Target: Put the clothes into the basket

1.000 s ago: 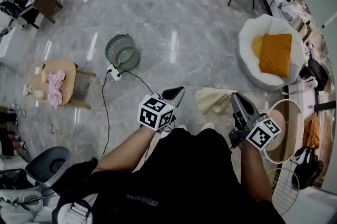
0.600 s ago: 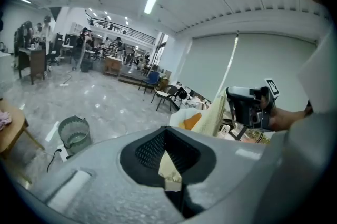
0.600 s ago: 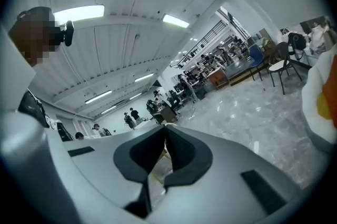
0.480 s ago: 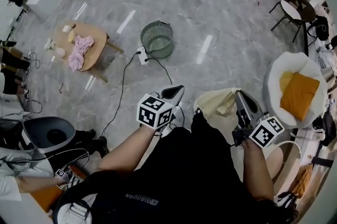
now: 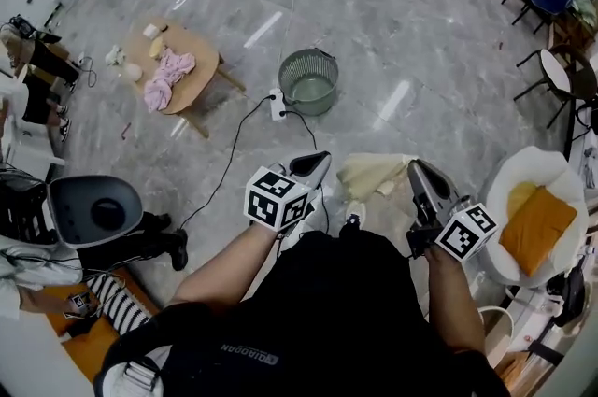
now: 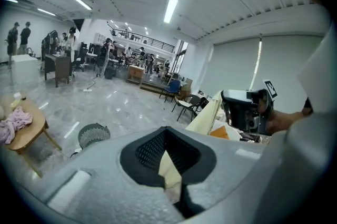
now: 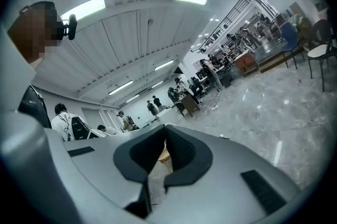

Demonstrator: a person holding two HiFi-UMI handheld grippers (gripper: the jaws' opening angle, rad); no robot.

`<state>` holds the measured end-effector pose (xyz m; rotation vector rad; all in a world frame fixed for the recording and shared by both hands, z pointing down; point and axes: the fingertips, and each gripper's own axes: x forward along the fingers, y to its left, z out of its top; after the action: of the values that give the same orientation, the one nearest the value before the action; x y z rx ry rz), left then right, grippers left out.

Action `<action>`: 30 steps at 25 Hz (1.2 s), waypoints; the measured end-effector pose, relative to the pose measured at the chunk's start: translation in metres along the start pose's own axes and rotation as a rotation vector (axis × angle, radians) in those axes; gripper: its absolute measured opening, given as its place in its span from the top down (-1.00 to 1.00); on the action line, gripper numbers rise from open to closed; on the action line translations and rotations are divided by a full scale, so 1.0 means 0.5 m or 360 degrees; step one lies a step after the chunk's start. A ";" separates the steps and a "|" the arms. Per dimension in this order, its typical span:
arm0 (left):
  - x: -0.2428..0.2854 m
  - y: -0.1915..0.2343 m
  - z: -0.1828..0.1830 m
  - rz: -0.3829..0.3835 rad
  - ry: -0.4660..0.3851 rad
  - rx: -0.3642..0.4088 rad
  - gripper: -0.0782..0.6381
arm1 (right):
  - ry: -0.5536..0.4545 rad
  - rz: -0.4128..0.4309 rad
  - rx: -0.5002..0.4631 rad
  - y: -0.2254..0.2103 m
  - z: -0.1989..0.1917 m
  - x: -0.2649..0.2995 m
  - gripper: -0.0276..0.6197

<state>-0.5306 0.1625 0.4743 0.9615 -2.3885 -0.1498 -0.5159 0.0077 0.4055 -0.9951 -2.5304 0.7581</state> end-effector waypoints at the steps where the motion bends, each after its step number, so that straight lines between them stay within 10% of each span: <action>1: 0.012 0.008 0.010 0.0018 -0.0007 -0.0011 0.78 | 0.0018 0.0012 -0.0002 -0.015 0.007 0.013 0.84; 30: 0.105 0.205 0.092 0.0363 -0.0056 -0.0218 0.78 | 0.0326 0.0196 -0.0059 -0.224 0.073 0.290 0.84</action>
<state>-0.6483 0.1984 0.4902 0.6236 -2.4636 -0.2423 -0.6949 0.0271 0.4550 -1.1853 -2.3330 0.6100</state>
